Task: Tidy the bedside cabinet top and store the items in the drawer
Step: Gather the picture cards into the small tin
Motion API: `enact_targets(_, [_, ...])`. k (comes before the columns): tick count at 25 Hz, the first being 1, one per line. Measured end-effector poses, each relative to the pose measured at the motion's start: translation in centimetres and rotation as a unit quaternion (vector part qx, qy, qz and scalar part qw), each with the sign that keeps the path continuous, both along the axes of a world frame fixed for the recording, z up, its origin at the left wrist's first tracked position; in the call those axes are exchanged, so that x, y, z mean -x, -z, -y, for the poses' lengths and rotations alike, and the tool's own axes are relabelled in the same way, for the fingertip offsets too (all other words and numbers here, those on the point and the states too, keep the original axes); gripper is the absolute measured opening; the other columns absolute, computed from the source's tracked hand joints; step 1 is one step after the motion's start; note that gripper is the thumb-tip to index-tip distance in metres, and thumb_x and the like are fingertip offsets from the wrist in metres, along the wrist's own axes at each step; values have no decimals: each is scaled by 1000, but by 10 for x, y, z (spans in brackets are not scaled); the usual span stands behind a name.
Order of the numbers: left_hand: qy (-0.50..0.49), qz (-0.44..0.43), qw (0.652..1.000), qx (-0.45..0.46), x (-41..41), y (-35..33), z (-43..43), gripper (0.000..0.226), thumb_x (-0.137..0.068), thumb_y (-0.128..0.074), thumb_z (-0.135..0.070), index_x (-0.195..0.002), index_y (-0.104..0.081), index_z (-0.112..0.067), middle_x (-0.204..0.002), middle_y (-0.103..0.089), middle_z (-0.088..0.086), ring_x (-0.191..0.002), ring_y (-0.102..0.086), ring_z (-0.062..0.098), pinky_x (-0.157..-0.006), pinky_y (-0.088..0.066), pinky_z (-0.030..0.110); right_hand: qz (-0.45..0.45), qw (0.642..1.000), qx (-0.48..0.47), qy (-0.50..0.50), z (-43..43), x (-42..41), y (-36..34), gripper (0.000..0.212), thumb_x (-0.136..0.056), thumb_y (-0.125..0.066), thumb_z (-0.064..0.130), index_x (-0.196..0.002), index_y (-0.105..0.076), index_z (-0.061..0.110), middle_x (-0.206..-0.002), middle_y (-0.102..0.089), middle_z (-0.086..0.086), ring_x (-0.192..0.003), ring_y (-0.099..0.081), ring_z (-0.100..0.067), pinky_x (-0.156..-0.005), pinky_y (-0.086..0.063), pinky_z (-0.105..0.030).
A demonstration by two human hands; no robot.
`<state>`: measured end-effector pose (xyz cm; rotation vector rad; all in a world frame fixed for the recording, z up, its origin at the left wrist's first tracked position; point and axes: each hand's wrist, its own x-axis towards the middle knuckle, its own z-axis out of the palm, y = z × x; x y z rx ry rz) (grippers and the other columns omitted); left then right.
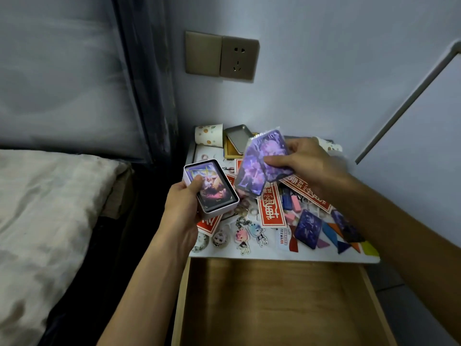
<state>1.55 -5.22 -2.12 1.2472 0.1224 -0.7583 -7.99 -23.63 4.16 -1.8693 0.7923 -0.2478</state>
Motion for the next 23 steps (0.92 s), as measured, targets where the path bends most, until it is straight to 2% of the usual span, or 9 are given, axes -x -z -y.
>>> enact_targets(3, [24, 22, 999, 4, 1, 2, 4, 20, -100, -53, -17, -108, -61, -1, -81, -74, 10, -58, -69, 18, -50, -57, 28, -21, 997, -3, -70, -4, -10, -22, 4, -87, -69, 11, -90, -67, 13, -78, -75, -5, -66, -72, -16, -60, -57, -24])
enact_targets(5, [39, 25, 999, 8, 4, 2, 7, 14, -99, -54, -17, -101, -59, -4, -68, -71, 3, -53, -67, 15, -50, -54, 27, -36, 995, 14, -95, -7, -20, -27, 5, -86, -69, 8, -89, -68, 11, -72, -74, -3, -58, -69, -11, -51, -53, -18])
enact_targets(7, [52, 13, 998, 22, 7, 1, 10, 25, -98, -56, -17, -116, -55, 1, -80, -72, 7, -63, -69, 19, -63, -57, 35, -59, 992, 28, -112, -14, -31, -19, 8, -84, -72, 6, -88, -68, 11, -66, -72, 1, -53, -67, -5, -49, -49, -15])
enact_targets(8, [57, 4, 998, 32, 10, 0, 12, 31, -98, -55, -17, -121, -52, 4, -85, -72, 11, -65, -70, 20, -63, -58, 38, -68, 991, 31, -111, -17, -35, -12, 10, -82, -73, 5, -89, -67, 11, -68, -72, 1, -55, -67, -4, -51, -51, -16])
enact_targets(11, [60, 2, 996, 64, 16, -3, 14, 20, -99, -52, -10, -115, -53, 2, -73, -72, 8, -55, -69, 17, -48, -57, 30, -61, 993, 41, -96, -25, -44, 10, 23, -79, -76, 4, -100, -67, 3, -90, -74, -10, -77, -72, -20, -74, -58, -33])
enact_targets(13, [61, 8, 996, 64, 17, -3, 14, 16, -99, -52, -9, -112, -54, -1, -66, -71, 4, -54, -68, 15, -48, -57, 28, -46, 995, 43, -77, -28, -44, 16, 29, -78, -77, 3, -104, -66, 0, -98, -73, -14, -87, -71, -27, -83, -58, -41])
enact_targets(17, [60, 6, 996, 69, 16, -2, 12, 27, -97, -54, -5, -121, -52, 6, -73, -72, 8, -56, -69, 17, -50, -58, 31, -45, 997, 41, -56, -29, -42, 21, 31, -78, -77, 6, -105, -62, 10, -99, -72, -8, -89, -71, -23, -84, -57, -40])
enact_targets(20, [57, 1, 995, 77, 18, -8, 13, 11, -97, -51, -2, -106, -58, 2, -65, -72, 6, -52, -69, 15, -45, -55, 27, -43, 996, 62, -54, -32, -40, 23, 27, -84, -71, 8, -106, -58, 16, -102, -69, -6, -91, -69, -23, -86, -56, -44])
enact_targets(23, [36, 3, 996, 76, 19, -9, 13, 14, -98, -48, -2, -106, -59, 3, -62, -71, 5, -49, -68, 15, -43, -55, 27, -42, 988, 125, -76, -39, -34, 22, 16, -97, -51, 9, -108, -61, 14, -100, -66, -4, -90, -65, -19, -75, -52, -31])
